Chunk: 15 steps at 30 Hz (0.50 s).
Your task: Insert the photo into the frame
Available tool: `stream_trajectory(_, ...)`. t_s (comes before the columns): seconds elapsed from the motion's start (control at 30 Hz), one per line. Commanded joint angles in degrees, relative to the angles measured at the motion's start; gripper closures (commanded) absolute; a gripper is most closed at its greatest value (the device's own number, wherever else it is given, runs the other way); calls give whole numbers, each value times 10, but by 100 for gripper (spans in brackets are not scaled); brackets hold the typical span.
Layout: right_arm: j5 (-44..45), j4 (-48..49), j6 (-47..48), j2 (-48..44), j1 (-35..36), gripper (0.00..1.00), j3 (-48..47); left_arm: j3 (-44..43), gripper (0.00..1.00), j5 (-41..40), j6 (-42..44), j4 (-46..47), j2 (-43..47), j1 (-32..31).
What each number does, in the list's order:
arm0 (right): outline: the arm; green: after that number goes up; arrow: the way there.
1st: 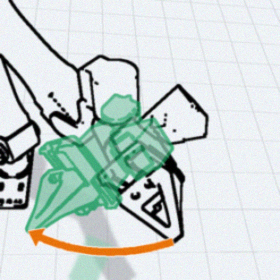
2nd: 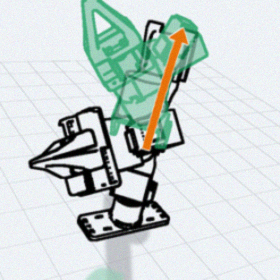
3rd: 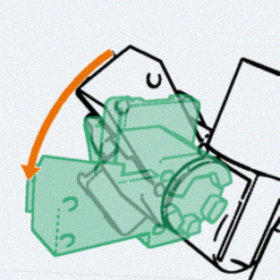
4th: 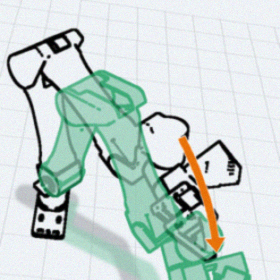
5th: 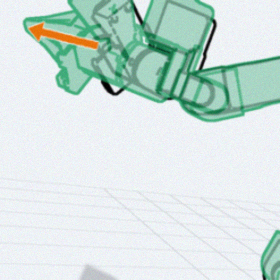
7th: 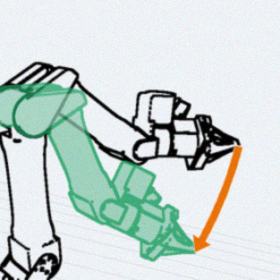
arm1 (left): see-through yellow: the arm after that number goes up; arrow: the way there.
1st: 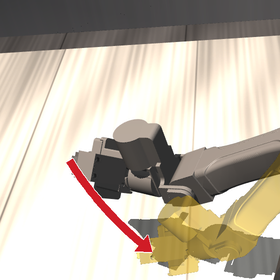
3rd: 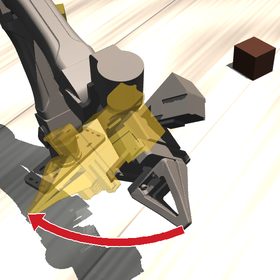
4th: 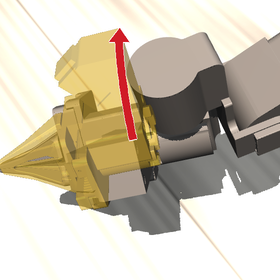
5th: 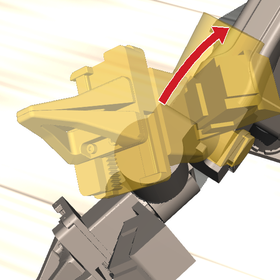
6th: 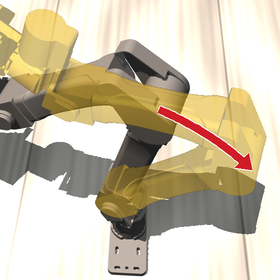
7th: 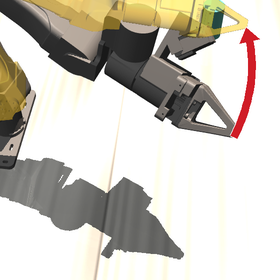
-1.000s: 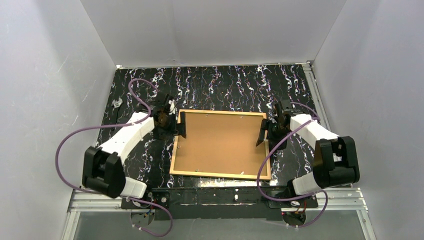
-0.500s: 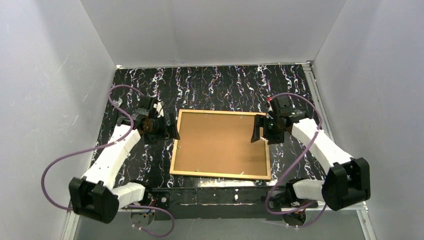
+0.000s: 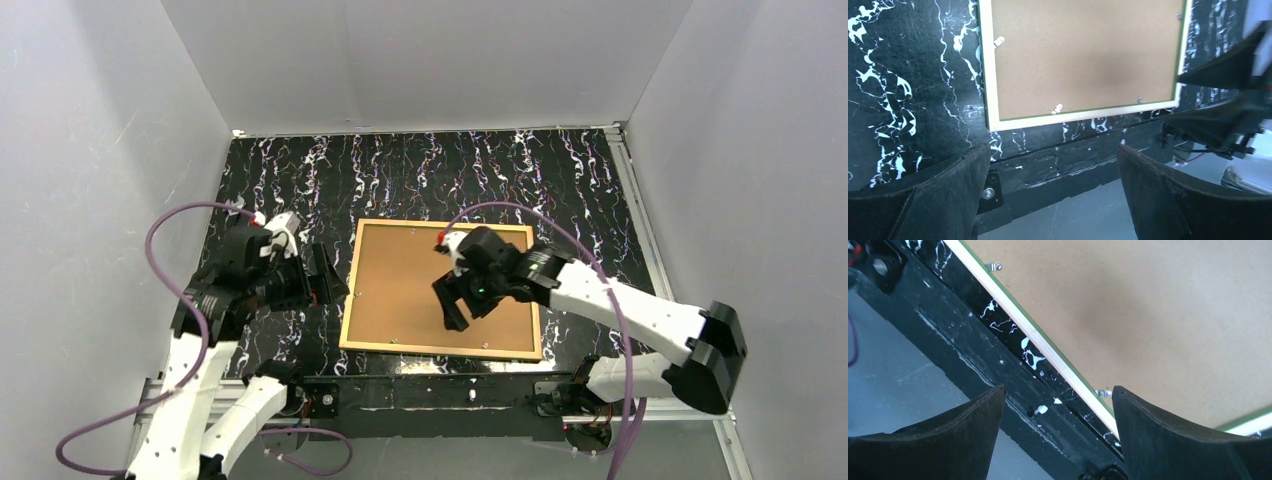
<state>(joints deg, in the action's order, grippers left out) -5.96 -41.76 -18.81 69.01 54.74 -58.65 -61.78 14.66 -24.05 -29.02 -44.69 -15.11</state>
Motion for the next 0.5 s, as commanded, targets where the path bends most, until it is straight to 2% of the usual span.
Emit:
stream_trajectory(0.0,72,48,40,75,81,14,-47,-28,2,29,-40,-58,50,3)
stream_trajectory(0.17,164,80,109,182,177,17,-87,-50,2,13,-51,-75,88,3)
stream_trajectory(0.3,188,60,129,264,207,23,-136,-73,2,-2,-45,-112,93,3)
stream_trajectory(0.47,198,52,131,321,233,26,-161,-84,2,-10,-30,-146,85,3)
